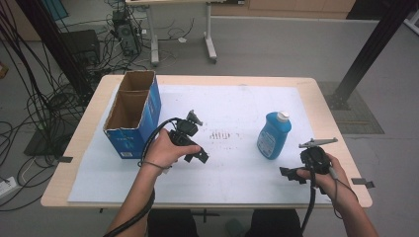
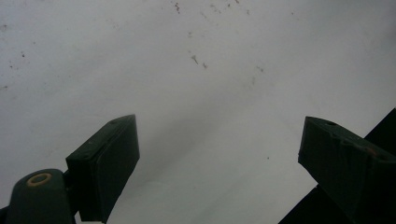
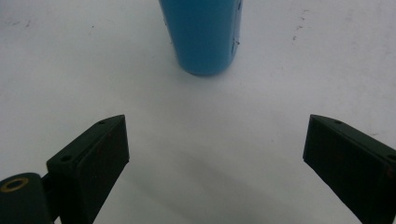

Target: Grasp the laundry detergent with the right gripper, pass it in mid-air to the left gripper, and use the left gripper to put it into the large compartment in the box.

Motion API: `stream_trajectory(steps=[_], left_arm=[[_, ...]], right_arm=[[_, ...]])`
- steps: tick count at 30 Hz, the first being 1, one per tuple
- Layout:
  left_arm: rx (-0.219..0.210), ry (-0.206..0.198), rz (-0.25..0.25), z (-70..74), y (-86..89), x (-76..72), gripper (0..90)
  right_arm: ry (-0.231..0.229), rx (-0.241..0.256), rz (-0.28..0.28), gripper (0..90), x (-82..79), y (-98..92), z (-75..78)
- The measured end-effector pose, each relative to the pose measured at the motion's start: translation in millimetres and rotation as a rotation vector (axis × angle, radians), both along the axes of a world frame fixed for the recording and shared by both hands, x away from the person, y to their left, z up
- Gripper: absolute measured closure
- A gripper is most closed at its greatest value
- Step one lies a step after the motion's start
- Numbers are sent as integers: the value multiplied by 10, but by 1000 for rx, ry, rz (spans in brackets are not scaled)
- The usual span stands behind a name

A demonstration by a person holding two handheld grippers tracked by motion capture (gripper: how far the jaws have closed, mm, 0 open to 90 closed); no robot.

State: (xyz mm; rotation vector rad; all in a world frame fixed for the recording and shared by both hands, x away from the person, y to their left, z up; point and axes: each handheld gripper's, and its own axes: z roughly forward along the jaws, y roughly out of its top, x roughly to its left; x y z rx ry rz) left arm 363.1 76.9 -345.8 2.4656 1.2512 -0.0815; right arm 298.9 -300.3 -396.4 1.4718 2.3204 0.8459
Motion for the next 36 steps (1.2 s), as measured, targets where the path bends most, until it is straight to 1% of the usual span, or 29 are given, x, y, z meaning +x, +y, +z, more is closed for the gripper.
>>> stream_trajectory(steps=[1,3,5,7,8,9,15,19,21,22,24,26,27,29,31,32,35,36], left_arm=[[-1,-1,-2,-1,0,0,127],[-1,-2,-1,-4,-2,-3,128],[-6,0,0,-11,-5,-7,128],[-7,0,2,-13,-6,-8,128],[-8,3,0,-16,-7,-11,128],[-8,1,-2,-18,-7,-13,128],[-12,-1,1,-15,-6,-20,128],[-14,-2,2,-14,-2,-30,128],[-16,-2,1,-21,0,-35,128],[-16,-1,3,-25,0,-36,127],[-18,0,3,-29,1,-40,128],[-22,-1,5,-32,2,-45,127],[-22,-1,5,-32,2,-45,128],[-26,-2,6,-31,0,-49,128],[-23,-3,3,-29,-1,-50,128],[-25,-2,4,-28,-3,-52,128],[-27,-4,4,-24,0,-55,128],[-28,-5,4,-22,1,-55,128]], right_arm=[[-11,5,1,64,-6,3,-20],[-15,7,3,64,-10,6,-35],[-34,14,5,64,-21,15,-70],[-40,17,2,63,-24,18,-82],[-57,25,1,63,-30,18,-103],[-60,32,2,61,-31,18,-112],[-78,61,-4,59,-37,19,-143],[-108,74,-6,54,-49,27,-176],[-112,74,-2,49,-51,32,-183],[-124,75,0,47,-54,41,-195],[-130,75,5,43,-55,46,-202],[-151,77,8,41,-58,59,-220],[-151,77,8,41,-58,59,-220],[-174,87,6,40,-61,70,-230],[-177,94,9,40,-61,74,-234],[-194,105,6,39,-62,84,-241],[-203,113,9,39,-60,90,-248],[-213,118,4,38,-60,95,-254]])
